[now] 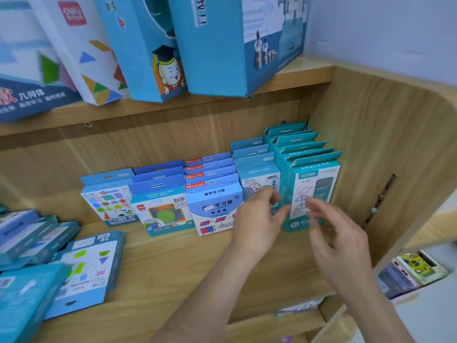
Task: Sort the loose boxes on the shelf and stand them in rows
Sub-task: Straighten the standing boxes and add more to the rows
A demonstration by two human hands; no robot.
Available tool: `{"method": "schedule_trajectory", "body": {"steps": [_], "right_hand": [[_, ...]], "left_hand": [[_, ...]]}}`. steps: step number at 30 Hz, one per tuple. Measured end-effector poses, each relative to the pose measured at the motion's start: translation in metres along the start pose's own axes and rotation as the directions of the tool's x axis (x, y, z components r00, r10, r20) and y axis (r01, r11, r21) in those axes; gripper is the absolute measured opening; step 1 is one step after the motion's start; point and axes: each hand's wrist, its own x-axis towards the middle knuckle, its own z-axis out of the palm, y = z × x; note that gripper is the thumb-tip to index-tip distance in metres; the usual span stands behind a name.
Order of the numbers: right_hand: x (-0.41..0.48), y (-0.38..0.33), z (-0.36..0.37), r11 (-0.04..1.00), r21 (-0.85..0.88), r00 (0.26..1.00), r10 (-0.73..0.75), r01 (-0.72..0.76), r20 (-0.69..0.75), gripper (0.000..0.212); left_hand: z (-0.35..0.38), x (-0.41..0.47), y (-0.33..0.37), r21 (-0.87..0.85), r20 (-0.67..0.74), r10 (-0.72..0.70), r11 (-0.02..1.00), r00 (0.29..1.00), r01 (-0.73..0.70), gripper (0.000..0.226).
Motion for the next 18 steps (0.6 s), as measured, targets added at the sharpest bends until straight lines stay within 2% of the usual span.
{"method": "schedule_trajectory", "body": {"steps": [3, 5, 8, 10, 12, 15, 18], "right_hand": [[0.001, -0.006, 0.005, 0.987, 0.132, 0.995, 0.082, -0.089, 0.063, 0.035], [0.004, -0.011, 0.012, 0.976, 0.175, 0.987, 0.114, -0.133, 0.111, 0.039], [0.008, -0.022, 0.030, 0.982, 0.106, 0.959, 0.127, -0.158, 0.254, 0.045], [0.010, -0.030, 0.046, 0.988, 0.055, 0.937, 0.116, -0.142, 0.329, 0.047], [0.012, -0.038, 0.062, 0.998, -0.020, 0.920, 0.058, -0.054, 0.389, 0.050], [0.019, -0.050, 0.080, 0.987, -0.145, 0.888, 0.003, 0.072, 0.460, 0.054], [0.024, -0.057, 0.090, 0.962, -0.255, 0.869, 0.044, 0.096, 0.493, 0.058]], "left_hand": [[-0.024, -0.016, -0.021, 0.001, -0.102, -0.030, 1.000, 0.994, 0.030, 0.013], [-0.041, -0.025, -0.044, -0.044, -0.211, -0.117, 0.993, 0.970, 0.110, 0.015], [-0.062, -0.035, -0.079, -0.080, -0.355, -0.285, 0.958, 0.890, 0.275, 0.040], [-0.068, -0.036, -0.096, -0.056, -0.327, -0.365, 0.928, 0.872, 0.367, 0.062], [-0.068, -0.034, -0.105, -0.014, -0.253, -0.373, 0.924, 0.893, 0.382, 0.073], [-0.066, -0.030, -0.110, 0.036, -0.209, -0.328, 0.939, 0.921, 0.343, 0.071], [-0.066, -0.029, -0.114, 0.130, -0.192, -0.281, 0.942, 0.940, 0.309, 0.065]]}}
